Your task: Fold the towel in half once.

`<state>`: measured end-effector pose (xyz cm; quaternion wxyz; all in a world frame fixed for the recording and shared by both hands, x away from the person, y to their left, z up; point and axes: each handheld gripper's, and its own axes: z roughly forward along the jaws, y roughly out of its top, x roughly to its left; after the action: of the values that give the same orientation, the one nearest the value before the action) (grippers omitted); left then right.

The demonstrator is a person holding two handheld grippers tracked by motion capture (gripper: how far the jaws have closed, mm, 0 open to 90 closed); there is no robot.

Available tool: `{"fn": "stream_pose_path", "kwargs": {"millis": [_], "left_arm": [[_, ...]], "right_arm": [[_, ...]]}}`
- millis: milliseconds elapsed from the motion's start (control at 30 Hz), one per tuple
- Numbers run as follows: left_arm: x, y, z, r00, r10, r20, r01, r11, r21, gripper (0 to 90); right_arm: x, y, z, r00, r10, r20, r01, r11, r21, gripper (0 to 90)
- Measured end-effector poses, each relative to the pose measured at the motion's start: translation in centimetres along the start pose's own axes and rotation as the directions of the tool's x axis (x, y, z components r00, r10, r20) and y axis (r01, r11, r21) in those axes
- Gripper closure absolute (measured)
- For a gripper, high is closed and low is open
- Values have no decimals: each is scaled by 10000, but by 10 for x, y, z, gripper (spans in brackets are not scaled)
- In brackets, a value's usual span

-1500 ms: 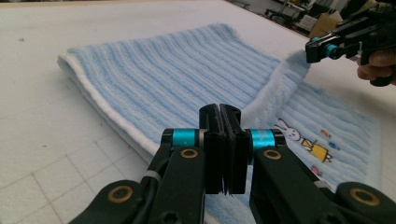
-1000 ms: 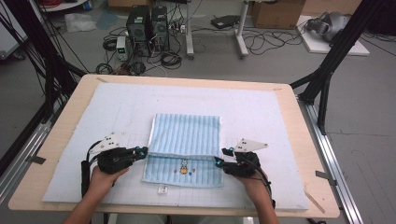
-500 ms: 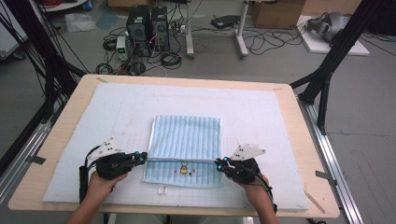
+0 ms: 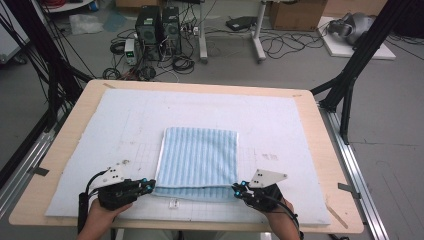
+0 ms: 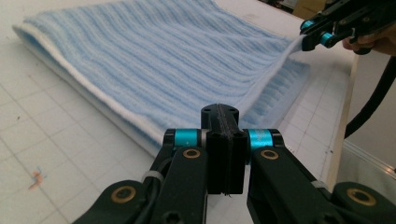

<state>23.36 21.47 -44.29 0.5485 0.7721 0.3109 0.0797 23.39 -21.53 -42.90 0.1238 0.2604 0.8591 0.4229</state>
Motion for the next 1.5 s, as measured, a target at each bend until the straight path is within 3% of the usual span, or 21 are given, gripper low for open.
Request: {"fn": "stream_pose_path", "kwargs": {"millis": [133,167,233,367,467,500,600,767,867,933,1000,1100,1233,1333,1367,1400,1467,1500], "left_arm": [[1,0,-2,9997,-145,-216,141,9997,-184,862],[1,1,-2,9994,-225,-261,216,9993,-317,834],[2,3,-3,9983,-391,-433,368,9979,-541,758],[9,7,0,9946,-752,-711,703,9951,-688,680],[14,11,9,9844,-1588,-764,1562,9870,-391,605],[13,11,12,9845,-1579,-758,1571,9874,-167,572],[9,8,21,9911,-1044,-821,1086,9929,485,573],[7,7,34,9909,-856,-1035,996,9854,1384,586],[6,7,37,9894,-633,-1306,843,9833,1616,673],[5,7,38,9890,-508,-1391,754,9811,1780,808],[4,7,38,9883,-387,-1477,648,9823,1757,865],[4,8,36,9893,-384,-1408,608,9855,1584,880],[3,11,26,9934,-642,-947,737,9922,1004,880],[2,12,20,9941,-753,-777,812,9938,762,880],[2,12,19,9943,-758,-749,813,9940,728,880],[3,11,18,9944,-773,-718,822,9943,682,879],[4,11,18,9936,-856,-732,905,9937,656,879],[4,11,19,9931,-916,-734,963,9933,642,879]], "right_arm": [[2,-2,2,9997,-9,-230,13,9998,181,778],[2,-2,2,9997,-9,-242,13,9999,153,706],[-2,0,-1,9981,506,-357,-511,9986,-133,569],[-7,2,-7,9957,923,-99,-928,9923,-817,568],[-8,1,0,9945,1046,109,-1039,9931,-540,603],[-7,1,4,9958,919,-10,-918,9949,-420,602],[-1,2,12,9974,502,-522,-509,9986,-112,587],[-1,0,23,9966,633,-533,-614,9975,362,673],[-1,-1,28,9959,651,-631,-620,9968,508,764],[-1,0,29,9951,623,-770,-580,9967,564,840],[-1,0,29,9947,649,-795,-606,9966,554,862],[-1,0,28,9943,653,-843,-613,9969,487,877],[0,2,19,9916,656,-1117,-657,9978,30,900],[-1,1,17,9914,654,-1134,-653,9979,46,897],[-1,1,16,9917,586,-1146,-592,9982,-23,884],[0,1,15,9902,658,-1228,-669,9977,-51,753],[0,2,18,9900,716,-1213,-699,9974,181,652],[1,1,21,9896,683,-1263,-644,9973,344,651]]}}
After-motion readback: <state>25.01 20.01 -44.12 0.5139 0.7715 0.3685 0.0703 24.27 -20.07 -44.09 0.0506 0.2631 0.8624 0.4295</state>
